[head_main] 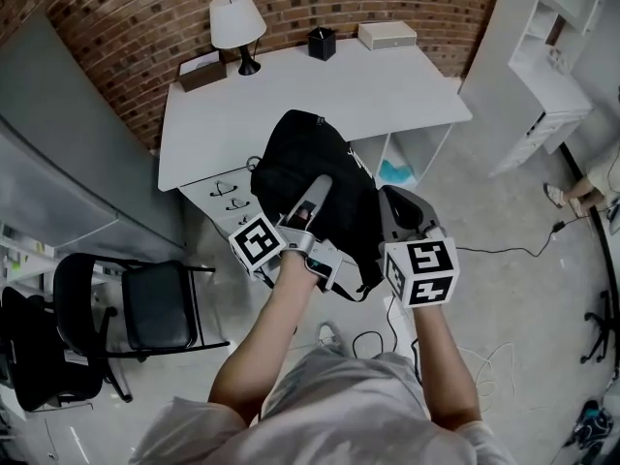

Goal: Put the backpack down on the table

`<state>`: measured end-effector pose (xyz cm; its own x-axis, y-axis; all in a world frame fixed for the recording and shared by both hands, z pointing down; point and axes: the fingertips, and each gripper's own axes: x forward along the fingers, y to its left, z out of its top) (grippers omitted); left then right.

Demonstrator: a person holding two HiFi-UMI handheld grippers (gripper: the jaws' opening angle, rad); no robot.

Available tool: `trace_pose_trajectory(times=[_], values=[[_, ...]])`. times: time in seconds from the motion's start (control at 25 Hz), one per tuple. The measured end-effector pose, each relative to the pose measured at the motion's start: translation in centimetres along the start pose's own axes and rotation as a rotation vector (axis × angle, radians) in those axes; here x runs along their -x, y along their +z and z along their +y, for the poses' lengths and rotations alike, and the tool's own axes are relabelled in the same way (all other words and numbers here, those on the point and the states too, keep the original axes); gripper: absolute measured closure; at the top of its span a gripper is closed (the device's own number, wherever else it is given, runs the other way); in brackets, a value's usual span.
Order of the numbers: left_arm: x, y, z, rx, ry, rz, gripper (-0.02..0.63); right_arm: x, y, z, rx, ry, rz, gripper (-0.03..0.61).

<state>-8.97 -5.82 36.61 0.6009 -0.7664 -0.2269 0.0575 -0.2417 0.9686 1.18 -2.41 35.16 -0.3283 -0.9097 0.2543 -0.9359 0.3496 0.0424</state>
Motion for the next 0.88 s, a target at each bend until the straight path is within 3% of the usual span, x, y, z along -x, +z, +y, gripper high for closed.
trace_pose_trajectory(times=[0.4, 0.88], values=[[-0.9, 2.5, -0.2, 0.007, -0.019, -0.005, 0.518, -1.9, 1.6, -0.1, 0.009, -0.023, -0.024, 0.577], [-6.3, 2.8, 1.3, -0.005, -0.023, -0.022, 0.518, -5.7, 1.6, -5.4, -0.015, -0.008, -0.047, 0.577]])
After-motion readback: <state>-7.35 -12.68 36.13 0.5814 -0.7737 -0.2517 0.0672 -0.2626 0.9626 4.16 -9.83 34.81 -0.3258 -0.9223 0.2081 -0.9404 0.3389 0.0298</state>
